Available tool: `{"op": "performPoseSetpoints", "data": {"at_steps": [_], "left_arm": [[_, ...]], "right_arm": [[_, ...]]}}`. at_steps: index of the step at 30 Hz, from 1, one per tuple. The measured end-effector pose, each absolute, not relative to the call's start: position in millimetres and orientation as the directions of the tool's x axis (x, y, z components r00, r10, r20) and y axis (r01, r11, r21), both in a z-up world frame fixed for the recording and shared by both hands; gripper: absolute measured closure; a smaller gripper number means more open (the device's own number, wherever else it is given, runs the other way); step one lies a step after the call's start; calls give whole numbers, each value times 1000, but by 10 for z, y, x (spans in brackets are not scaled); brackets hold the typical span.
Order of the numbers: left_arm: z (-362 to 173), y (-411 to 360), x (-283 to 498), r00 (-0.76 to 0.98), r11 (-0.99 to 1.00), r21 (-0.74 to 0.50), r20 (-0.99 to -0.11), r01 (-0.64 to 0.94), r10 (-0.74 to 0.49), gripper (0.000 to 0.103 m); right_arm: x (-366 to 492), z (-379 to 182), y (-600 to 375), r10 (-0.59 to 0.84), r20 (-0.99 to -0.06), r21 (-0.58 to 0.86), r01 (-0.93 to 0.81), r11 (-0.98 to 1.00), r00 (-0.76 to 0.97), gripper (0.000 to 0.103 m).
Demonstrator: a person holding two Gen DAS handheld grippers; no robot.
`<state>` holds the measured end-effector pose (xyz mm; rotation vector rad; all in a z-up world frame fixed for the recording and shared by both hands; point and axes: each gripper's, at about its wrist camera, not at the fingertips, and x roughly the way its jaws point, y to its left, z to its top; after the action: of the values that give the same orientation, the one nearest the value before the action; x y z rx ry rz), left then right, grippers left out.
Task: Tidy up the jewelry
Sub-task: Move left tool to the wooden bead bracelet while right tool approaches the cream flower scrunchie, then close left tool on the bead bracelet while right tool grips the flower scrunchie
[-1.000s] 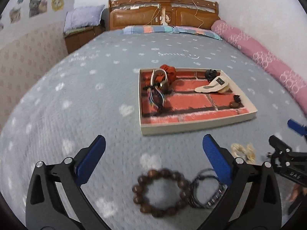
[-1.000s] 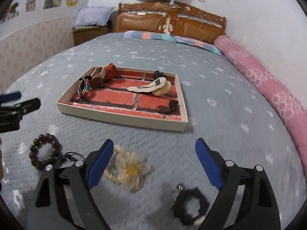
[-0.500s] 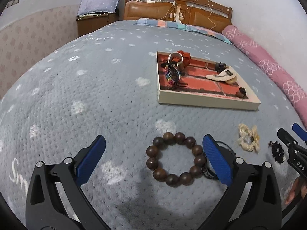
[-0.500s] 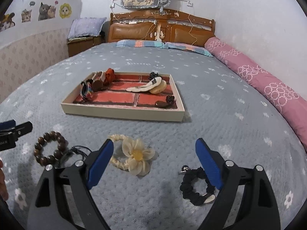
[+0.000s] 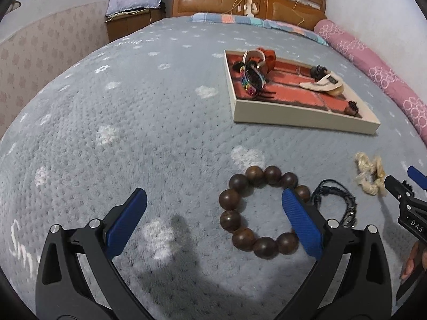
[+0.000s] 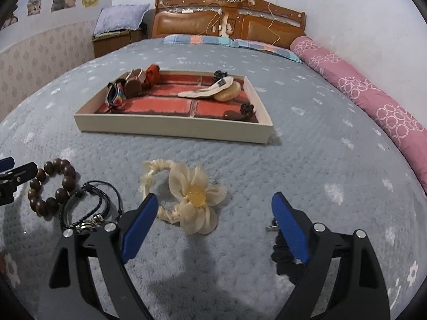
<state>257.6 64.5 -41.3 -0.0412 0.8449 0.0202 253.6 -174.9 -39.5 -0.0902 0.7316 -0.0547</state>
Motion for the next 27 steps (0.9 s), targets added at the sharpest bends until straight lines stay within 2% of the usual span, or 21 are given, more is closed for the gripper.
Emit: {"op": "performPoseSetpoints", "data": {"at_steps": [14,16,18,20,22,27], "left_arm": [[-615,670,2764,620,997,-81,-782,-9,-58,6],[-641,665,2782,612,996,-91,-788,0,-72,14],[-650,635,2788,609,997,-82,-790,7,-69,16],[-648,607,2784,610,997,-76,-789,19,-72,18],[-657,578,2780,608,997,-70,-791,34,-76,27],[-683,500,2803,597,998,-25,-800,54,-52,27]], "right_arm": [[2770,-535,-1703,-108,-692,-137,16,990,713,18],[2772,-542,-1717,-103,-696,-129,17,991,711,18],[2785,-559,-1747,-94,-704,-113,20,993,704,19],[2798,-575,-1778,-85,-711,-95,24,995,698,23],[2816,-594,-1800,-75,-720,-81,24,996,689,27],[2861,-641,-1828,-56,-740,-58,19,998,670,34]]}}
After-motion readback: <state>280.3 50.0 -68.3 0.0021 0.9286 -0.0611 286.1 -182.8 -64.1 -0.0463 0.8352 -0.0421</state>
